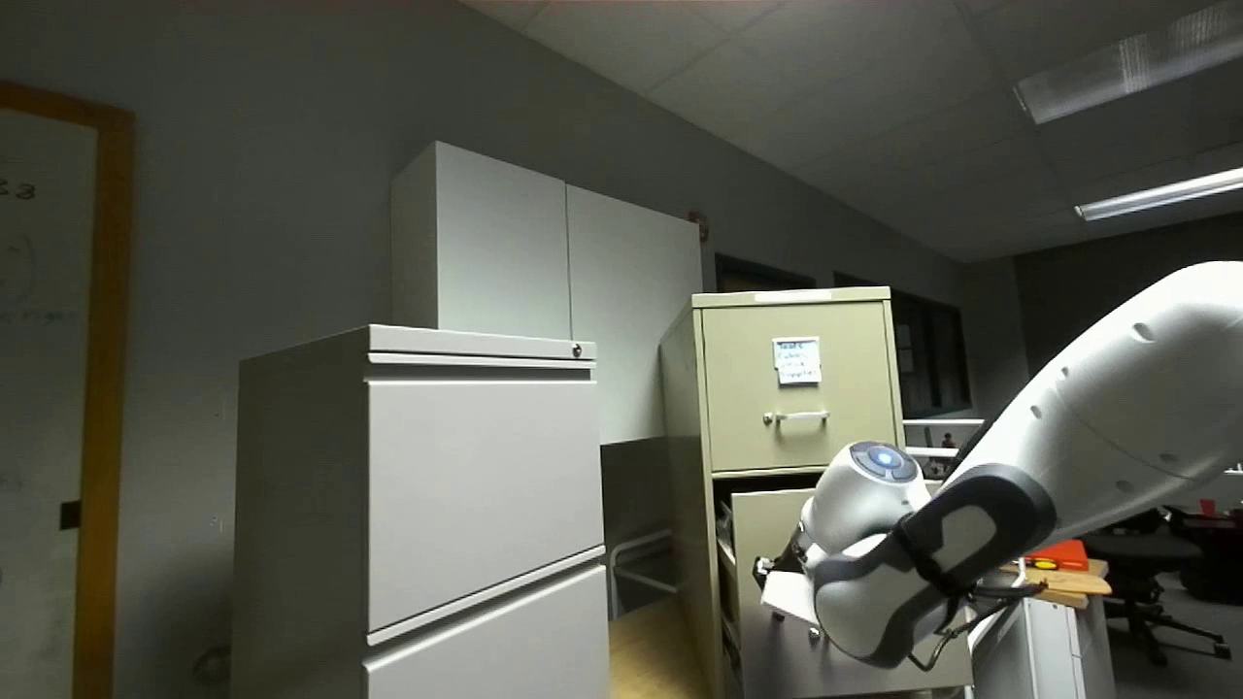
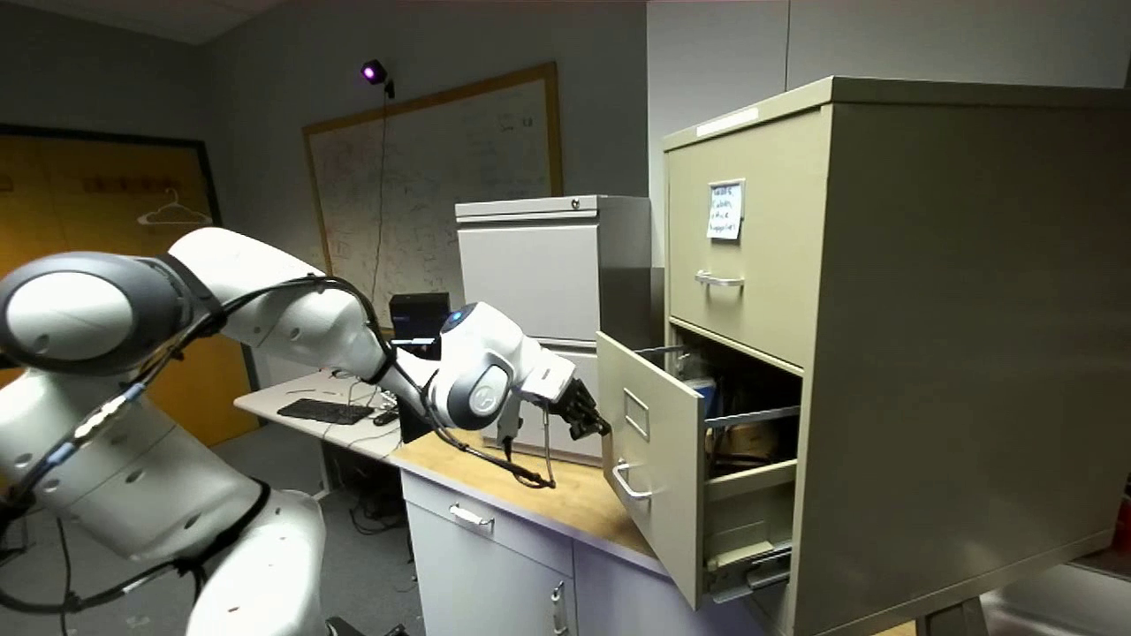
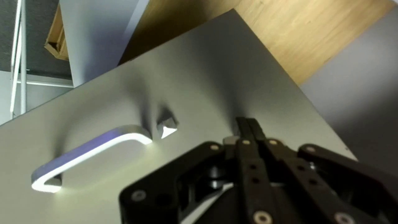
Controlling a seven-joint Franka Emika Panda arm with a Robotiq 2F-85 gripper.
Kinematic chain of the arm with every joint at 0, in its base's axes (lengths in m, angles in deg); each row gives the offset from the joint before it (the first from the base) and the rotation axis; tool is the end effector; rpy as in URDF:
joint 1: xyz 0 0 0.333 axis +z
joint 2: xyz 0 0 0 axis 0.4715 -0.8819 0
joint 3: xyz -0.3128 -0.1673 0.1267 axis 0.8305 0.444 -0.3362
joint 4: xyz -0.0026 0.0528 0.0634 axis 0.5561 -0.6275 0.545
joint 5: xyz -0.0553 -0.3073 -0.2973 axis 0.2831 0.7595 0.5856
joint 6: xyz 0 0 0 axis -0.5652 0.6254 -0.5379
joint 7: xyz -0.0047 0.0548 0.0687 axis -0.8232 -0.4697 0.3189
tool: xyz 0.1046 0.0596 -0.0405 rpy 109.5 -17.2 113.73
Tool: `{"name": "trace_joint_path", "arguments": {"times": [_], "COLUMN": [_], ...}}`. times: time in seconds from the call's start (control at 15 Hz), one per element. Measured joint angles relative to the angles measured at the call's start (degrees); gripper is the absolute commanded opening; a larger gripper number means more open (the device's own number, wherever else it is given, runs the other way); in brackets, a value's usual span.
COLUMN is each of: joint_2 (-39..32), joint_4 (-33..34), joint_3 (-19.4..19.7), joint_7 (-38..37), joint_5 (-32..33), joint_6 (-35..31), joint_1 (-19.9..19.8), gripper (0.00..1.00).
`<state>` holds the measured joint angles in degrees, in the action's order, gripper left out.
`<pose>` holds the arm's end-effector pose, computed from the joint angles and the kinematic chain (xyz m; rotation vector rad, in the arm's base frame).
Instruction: Close the bottom drawer of the beige file cabinet
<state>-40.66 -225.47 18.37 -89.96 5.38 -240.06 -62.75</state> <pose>0.4093 -0.1173 0.4709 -2.4362 1.5011 -1.2039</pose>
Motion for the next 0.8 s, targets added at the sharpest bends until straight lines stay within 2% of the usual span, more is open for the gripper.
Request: {"name": "trace_joint_path", "arguments": {"times": [0.13,0.27,0.67,0.8], "joint_2": [-2.18,-2.47,2.25,4.56], "joint_4": [-0.87,-0.64,2.5,4.67], "joint_3": [-6.79,-13.1,-35.84,-43.51], "joint_7": [-9.76,-16.95,-32.38,-37.15], "joint_5": [6.72,9.87,8.74,7.72], "joint_6": [-7.34,-9.78,-9.95,-7.59], "joint_1": [-8.54,-16.37,-38.08,-45.19], "gripper": [0.0,0.0,0.0,0.0]}}
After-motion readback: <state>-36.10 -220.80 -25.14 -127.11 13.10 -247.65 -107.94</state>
